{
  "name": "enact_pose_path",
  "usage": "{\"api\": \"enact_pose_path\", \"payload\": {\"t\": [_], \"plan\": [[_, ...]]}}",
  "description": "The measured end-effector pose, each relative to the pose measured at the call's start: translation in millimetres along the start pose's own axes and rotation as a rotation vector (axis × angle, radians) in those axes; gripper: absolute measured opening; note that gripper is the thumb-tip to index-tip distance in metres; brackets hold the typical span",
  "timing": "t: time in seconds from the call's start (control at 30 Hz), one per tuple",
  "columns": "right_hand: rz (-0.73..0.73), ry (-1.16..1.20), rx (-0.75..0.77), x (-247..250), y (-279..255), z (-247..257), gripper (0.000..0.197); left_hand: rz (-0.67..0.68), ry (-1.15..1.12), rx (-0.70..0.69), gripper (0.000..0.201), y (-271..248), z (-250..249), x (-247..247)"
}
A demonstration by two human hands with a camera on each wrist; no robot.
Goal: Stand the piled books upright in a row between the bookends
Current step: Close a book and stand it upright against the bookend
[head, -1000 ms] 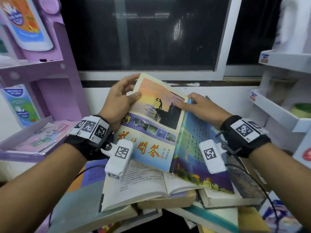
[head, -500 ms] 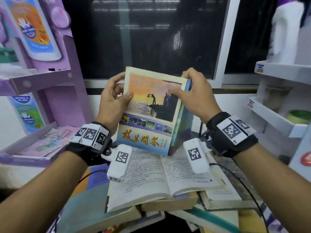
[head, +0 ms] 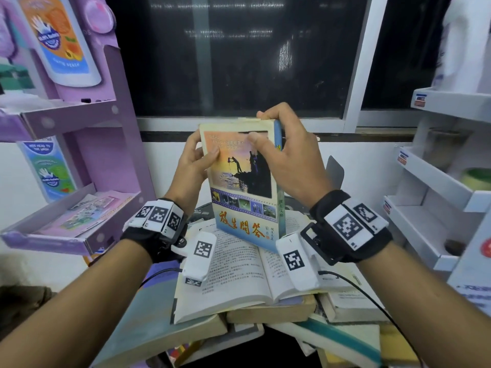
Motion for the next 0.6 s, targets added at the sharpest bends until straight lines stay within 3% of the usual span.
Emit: {"api": "enact_pose_path", "payload": {"t": [0.17, 0.3, 0.43, 0.6], "plan": [[0.073, 0.049, -0.005, -10, -3, 4, 0.039, 0.1, -0.125, 0.02, 0.053, 2, 6, -15], [0.148, -0.016, -0.064, -6, 2, 7, 0.037, 0.127, -0.205, 0.021, 0.054, 4, 7, -15], [0.296, -0.106, -0.12, 12, 8, 16, 0.036, 0.138, -0.266, 0.009, 0.056, 6, 7, -10], [0.558, -0.058, -0.269, 29, 10, 30, 0.059, 0.16, -0.321, -0.041, 0.059, 12, -2, -18]]}}
Point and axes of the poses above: each hand's wrist, its own y-axis towards the middle knuckle, its own x-axis out of the back of the hand, z = x × y, the point moved 3 cm from there along y, towards the middle knuckle, and after that the axes turned 13 degrees about z, right-handed, at the moved point
